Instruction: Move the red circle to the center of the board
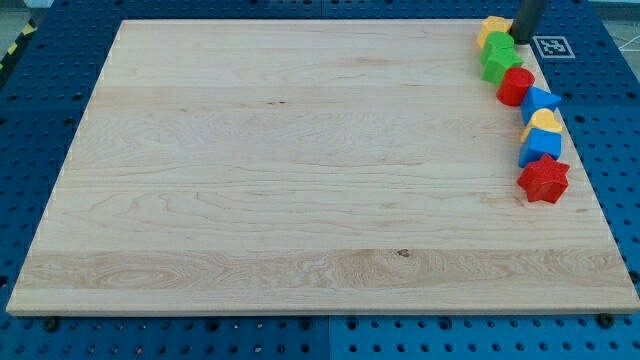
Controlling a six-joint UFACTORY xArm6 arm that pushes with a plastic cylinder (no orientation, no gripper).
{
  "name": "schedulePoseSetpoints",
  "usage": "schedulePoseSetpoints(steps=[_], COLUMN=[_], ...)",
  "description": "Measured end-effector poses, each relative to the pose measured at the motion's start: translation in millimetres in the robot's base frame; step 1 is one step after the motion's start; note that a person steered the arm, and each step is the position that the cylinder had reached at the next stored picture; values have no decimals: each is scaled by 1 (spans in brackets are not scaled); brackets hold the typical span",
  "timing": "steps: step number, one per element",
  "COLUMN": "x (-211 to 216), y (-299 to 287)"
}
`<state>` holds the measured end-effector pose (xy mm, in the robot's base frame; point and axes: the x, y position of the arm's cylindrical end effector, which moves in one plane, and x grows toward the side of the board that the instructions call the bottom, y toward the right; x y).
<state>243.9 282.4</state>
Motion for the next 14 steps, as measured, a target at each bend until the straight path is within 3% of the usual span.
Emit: schedulePoseSetpoints(steps=[4,7,9,12,14], x=[76,78,123,122,124], y=[1,-36,-10,-122,-108])
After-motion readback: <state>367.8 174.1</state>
